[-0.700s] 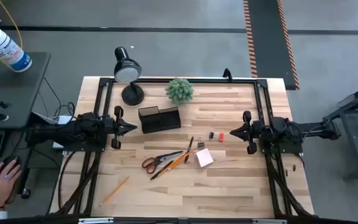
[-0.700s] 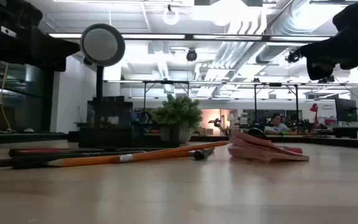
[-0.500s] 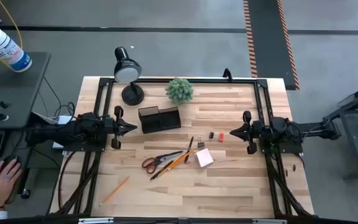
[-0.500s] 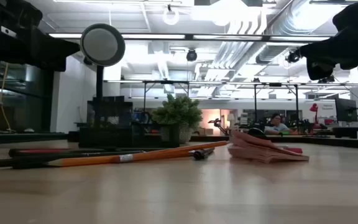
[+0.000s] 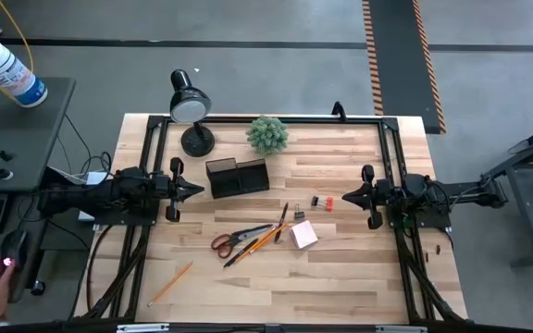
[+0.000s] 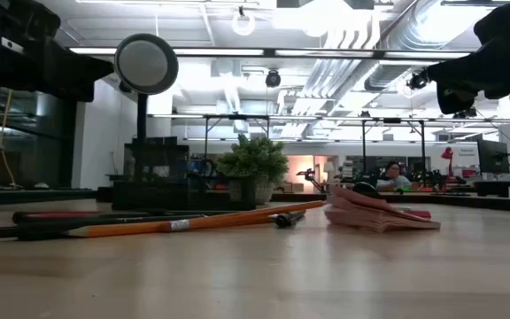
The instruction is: Pick and place office supplies into organizer
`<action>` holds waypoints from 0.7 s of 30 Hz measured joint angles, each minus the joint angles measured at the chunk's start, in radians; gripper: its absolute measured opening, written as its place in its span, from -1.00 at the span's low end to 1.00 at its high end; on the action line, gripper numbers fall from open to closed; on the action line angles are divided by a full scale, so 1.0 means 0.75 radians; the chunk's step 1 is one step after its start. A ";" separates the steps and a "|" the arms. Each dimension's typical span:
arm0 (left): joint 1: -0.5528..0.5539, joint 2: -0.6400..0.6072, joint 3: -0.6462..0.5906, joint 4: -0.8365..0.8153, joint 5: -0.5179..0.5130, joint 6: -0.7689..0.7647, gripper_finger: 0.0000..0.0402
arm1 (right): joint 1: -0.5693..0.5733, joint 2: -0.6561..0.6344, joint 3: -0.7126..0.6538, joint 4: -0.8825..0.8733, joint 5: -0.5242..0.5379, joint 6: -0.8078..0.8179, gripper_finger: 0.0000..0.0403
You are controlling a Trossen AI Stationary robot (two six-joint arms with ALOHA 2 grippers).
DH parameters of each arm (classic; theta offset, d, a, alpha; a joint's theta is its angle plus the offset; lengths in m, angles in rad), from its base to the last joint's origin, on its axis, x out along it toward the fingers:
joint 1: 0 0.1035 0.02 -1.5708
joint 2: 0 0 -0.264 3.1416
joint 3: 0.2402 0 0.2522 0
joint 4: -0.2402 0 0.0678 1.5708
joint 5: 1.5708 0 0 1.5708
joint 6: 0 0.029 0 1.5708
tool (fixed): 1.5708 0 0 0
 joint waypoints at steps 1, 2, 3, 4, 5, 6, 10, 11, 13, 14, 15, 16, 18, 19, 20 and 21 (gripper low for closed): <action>0.000 0.000 0.000 0.000 0.000 0.000 -1.00 | 0.000 -0.001 0.000 0.000 0.000 0.000 -0.97; 0.000 0.000 0.000 0.000 0.001 0.000 -1.00 | 0.000 -0.001 0.000 0.000 0.000 0.000 -0.97; 0.000 0.000 0.000 0.000 0.000 0.000 -1.00 | 0.000 -0.001 0.000 -0.001 0.000 0.000 -0.97; 0.000 0.000 0.000 0.000 0.000 0.000 -1.00 | 0.000 0.000 0.000 -0.001 0.000 0.000 -0.97; 0.000 0.000 0.000 0.000 0.000 0.000 -1.00 | 0.000 -0.001 0.000 -0.001 0.000 0.000 -0.97; 0.000 0.000 0.000 0.000 0.000 0.000 -1.00 | 0.000 -0.001 0.000 0.000 0.000 0.000 -0.97; 0.000 0.000 0.000 0.000 0.000 0.000 -1.00 | 0.000 -0.001 0.000 0.000 0.000 0.000 -0.99; 0.000 0.000 0.000 0.000 0.000 0.000 -1.00 | 0.000 0.000 0.000 0.000 0.000 0.000 -0.99; 0.000 0.000 0.000 0.000 0.000 0.000 -1.00 | 0.000 -0.001 0.000 0.000 0.000 0.000 -0.98; 0.000 0.000 0.000 0.000 0.000 0.000 -1.00 | 0.000 0.000 0.000 0.000 0.000 0.000 -0.98; 0.000 0.000 0.000 0.000 0.000 0.000 -1.00 | 0.000 0.000 0.000 0.000 0.000 0.000 -0.98; 0.000 0.000 0.000 0.000 0.000 0.000 -1.00 | 0.000 0.000 0.000 0.000 0.000 0.000 -0.98; 0.000 0.000 0.000 0.000 0.000 0.000 -1.00 | 0.000 0.000 0.000 0.000 0.000 0.000 -0.99; 0.000 0.000 0.000 0.000 0.000 0.000 -1.00 | 0.000 0.000 0.000 0.000 0.000 0.000 -0.99; 0.000 0.000 0.000 0.000 0.000 0.000 -1.00 | 0.000 0.000 0.000 0.000 0.000 0.000 -0.99; 0.000 0.000 0.000 0.000 0.000 0.000 -1.00 | 0.000 0.000 0.000 0.000 0.000 0.000 -0.99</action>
